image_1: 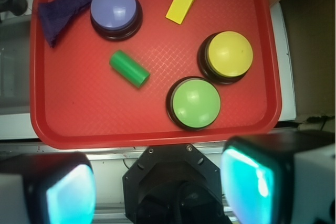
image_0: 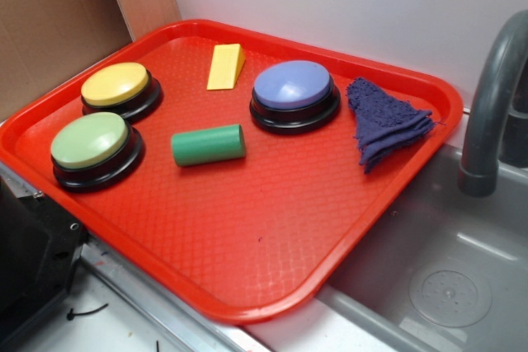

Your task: Push the yellow button.

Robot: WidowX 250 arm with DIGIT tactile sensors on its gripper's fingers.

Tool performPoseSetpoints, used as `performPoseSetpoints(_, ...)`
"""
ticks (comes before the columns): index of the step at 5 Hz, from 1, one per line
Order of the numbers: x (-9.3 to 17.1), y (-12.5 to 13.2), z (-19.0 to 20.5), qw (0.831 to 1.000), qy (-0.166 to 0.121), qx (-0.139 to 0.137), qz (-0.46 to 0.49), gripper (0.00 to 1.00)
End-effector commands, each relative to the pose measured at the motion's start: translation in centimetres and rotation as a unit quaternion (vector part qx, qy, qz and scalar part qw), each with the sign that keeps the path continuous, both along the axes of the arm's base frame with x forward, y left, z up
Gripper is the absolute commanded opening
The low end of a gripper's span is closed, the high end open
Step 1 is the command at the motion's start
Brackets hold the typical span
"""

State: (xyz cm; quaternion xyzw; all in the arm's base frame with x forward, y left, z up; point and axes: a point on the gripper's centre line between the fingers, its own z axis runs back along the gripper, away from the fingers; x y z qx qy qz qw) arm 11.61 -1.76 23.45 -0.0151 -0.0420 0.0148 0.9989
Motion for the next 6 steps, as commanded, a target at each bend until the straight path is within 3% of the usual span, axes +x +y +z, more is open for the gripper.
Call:
performPoseSetpoints(1, 0.0, 0.0, 0.0, 1.000, 0.000, 0.000, 0.000, 1.00)
performPoseSetpoints(2, 2.6, 4.3, -2.8, 0.997, 0.004, 0.007, 0.083, 1.00)
performPoseSetpoints(3, 5.9, 9.7, -6.6, 0.980, -0.017, -0.022, 0.197, 1.00)
performPoseSetpoints(4, 6.9, 12.6, -10.0, 0.973, -0.030, -0.019, 0.227, 1.00)
performPoseSetpoints(5, 9.2, 13.6, -13.8, 0.977, -0.015, 0.010, 0.214, 1.00)
performPoseSetpoints(6, 9.4, 13.7, -15.2, 0.979, -0.022, 0.021, 0.201, 1.00)
